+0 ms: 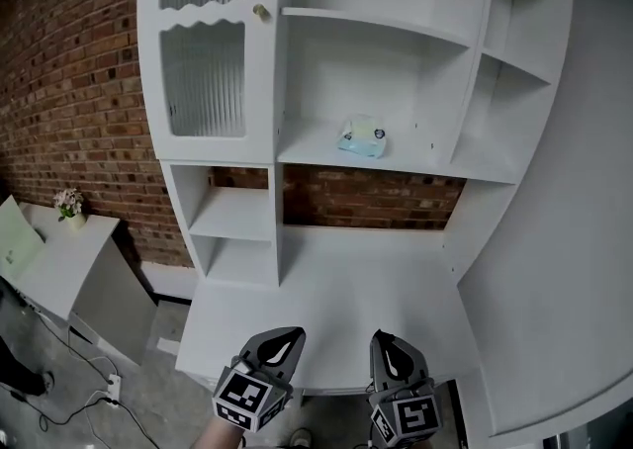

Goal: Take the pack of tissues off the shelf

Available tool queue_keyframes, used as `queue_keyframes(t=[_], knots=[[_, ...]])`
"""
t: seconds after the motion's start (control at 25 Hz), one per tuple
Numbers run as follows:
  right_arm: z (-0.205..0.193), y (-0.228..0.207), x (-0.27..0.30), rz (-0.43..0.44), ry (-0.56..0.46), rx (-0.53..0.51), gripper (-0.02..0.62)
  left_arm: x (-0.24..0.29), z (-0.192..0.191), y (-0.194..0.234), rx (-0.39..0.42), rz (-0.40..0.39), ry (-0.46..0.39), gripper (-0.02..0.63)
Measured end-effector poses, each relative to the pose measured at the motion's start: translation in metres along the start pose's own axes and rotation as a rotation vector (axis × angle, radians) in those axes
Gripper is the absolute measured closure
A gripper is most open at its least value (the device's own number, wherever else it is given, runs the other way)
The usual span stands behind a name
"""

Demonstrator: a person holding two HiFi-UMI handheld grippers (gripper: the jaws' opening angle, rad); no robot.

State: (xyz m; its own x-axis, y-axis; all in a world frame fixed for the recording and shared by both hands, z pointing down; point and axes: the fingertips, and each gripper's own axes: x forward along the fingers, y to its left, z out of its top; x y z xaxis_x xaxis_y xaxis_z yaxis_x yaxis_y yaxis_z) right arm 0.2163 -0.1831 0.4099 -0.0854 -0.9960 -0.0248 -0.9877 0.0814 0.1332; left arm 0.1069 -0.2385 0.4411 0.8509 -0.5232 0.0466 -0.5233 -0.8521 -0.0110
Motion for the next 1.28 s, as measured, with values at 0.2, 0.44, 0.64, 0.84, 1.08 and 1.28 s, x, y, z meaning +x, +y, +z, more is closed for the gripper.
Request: queue_keyframes(t=[0.2, 0.44, 0.64, 0.84, 1.08, 1.28], knots=[[0.002, -0.014, 0.055, 0.008, -0.006, -0.009, 0.589, 0.029, 0.009, 0.043, 0.005, 0.023, -0.01, 0.594], [0.009, -0.038, 0.1, 0.04, -0.026, -0.011, 0.589, 0.059, 0.026, 0.072, 0.025, 0.068, -0.039, 0.594], [0.016, -0.056, 0.131, 0.094, -0.043, -0.023, 0.589, 0.079, 0.04, 0.085, 0.032, 0.127, -0.065, 0.594], [0.034, -0.082, 0.164, 0.135, -0.066, -0.044, 0.589, 0.098, 0.058, 0.092, 0.045, 0.177, -0.086, 0.594], [0.06, -0.111, 0.202, 0.159, -0.092, -0.072, 0.589, 0.118, 0.072, 0.103, 0.079, 0.227, -0.103, 0.594], [0.086, -0.129, 0.233, 0.152, -0.098, -0.079, 0.498, 0.128, 0.083, 0.11, 0.079, 0.249, -0.129, 0.594]])
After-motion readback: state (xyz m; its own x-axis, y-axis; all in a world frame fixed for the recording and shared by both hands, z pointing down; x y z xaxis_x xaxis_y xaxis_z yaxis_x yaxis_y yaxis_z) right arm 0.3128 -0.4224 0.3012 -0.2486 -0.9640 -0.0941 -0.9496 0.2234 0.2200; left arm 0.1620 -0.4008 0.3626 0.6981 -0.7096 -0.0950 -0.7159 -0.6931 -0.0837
